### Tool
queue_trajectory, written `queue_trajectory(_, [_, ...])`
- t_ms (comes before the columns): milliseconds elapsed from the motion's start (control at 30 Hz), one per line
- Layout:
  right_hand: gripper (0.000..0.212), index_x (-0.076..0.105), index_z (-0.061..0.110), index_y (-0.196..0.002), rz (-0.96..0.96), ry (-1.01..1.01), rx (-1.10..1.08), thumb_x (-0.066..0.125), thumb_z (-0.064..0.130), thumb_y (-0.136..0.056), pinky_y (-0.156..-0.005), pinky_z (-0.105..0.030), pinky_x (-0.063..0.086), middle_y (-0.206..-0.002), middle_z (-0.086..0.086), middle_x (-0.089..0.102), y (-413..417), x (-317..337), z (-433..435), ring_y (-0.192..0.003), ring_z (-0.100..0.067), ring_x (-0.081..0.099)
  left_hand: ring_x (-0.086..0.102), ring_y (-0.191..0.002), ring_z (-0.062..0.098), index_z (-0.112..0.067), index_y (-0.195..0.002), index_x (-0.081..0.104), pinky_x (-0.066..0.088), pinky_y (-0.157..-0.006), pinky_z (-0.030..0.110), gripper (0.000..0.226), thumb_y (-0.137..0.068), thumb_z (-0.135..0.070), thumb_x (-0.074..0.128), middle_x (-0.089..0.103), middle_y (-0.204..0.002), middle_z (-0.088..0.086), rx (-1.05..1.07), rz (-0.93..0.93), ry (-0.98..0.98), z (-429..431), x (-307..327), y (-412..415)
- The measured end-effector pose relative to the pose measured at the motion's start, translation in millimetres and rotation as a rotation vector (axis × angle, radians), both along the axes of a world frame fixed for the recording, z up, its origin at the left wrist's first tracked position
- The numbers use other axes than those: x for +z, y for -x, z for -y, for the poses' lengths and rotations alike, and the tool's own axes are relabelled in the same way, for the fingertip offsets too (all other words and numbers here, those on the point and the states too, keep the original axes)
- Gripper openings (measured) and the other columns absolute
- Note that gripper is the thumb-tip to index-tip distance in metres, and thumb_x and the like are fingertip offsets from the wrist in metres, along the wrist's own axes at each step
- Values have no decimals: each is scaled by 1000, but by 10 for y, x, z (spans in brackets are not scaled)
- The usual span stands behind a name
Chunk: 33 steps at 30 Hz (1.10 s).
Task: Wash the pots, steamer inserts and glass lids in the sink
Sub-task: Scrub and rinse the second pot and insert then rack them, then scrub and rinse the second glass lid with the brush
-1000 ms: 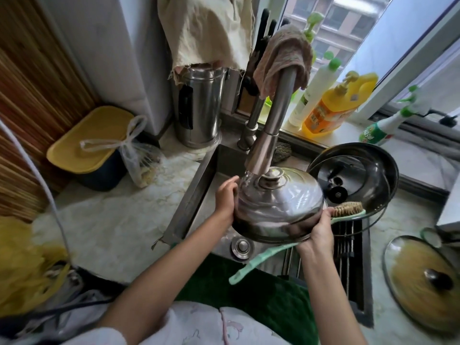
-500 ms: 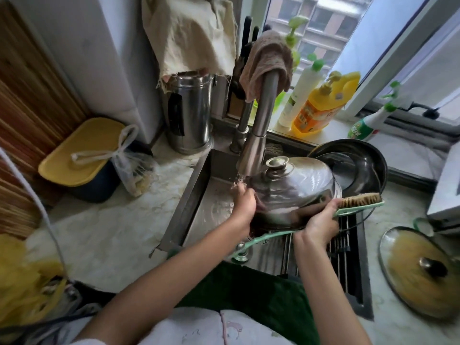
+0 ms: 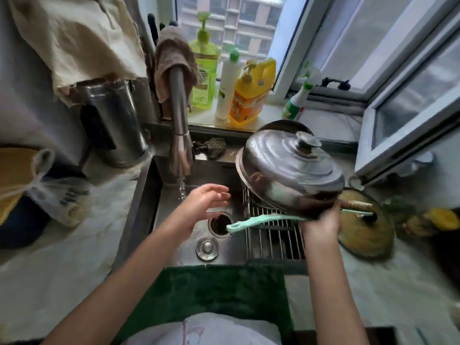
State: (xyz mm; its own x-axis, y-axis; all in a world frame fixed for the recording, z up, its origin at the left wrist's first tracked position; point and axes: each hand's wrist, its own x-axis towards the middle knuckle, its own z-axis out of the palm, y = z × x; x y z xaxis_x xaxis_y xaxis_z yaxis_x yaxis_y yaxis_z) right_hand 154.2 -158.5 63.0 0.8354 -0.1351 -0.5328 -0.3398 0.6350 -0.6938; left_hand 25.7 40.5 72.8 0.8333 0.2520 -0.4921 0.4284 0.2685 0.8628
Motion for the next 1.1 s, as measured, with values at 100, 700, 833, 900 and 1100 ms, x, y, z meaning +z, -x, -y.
queue_trajectory(100, [47,56,17,-126,-69,-41,47,33,47,-100,-96,-42,48,-115,-10,66,-56,-86,227,-105,-26,63,61,-106,18,-18,-106,59,50,-87,29,28,-90,2,49,66,-106,-1,-17,98,-144,43,-29,-63])
queue_trajectory(700, [44,61,2,-88,-19,707,521,35,34,-103,-36,-14,37,-61,-5,68,-468,-204,919,-33,-4,48,58,-91,36,-15,-99,47,42,-73,39,25,-79,-1,44,62,-90,10,-232,-20,-752,689,-773,-1187])
queue_trajectory(833, [20,66,5,-104,-33,1112,466,49,10,-95,-68,-27,49,-94,-16,70,-704,-447,1350,-73,-22,64,57,-106,35,-8,-118,52,43,-85,36,36,-82,-2,48,63,-112,16,-233,-78,-748,621,-840,-1469])
queue_trajectory(900, [28,65,-1,-110,-75,1289,409,49,-4,-87,-84,-32,44,-109,-25,65,-836,-571,1560,-100,-38,61,57,-106,34,-9,-118,54,43,-83,34,38,-81,0,48,64,-111,16,-224,-82,-727,606,-903,-1577])
queue_trajectory(1100, [59,24,13,-150,-372,1582,604,42,5,-94,-110,-39,28,-154,-26,9,-1205,-668,1824,-134,-42,32,55,-113,24,-10,-130,46,38,-85,25,55,-78,-3,62,59,-122,10,-228,-98,-686,550,-1010,-1632])
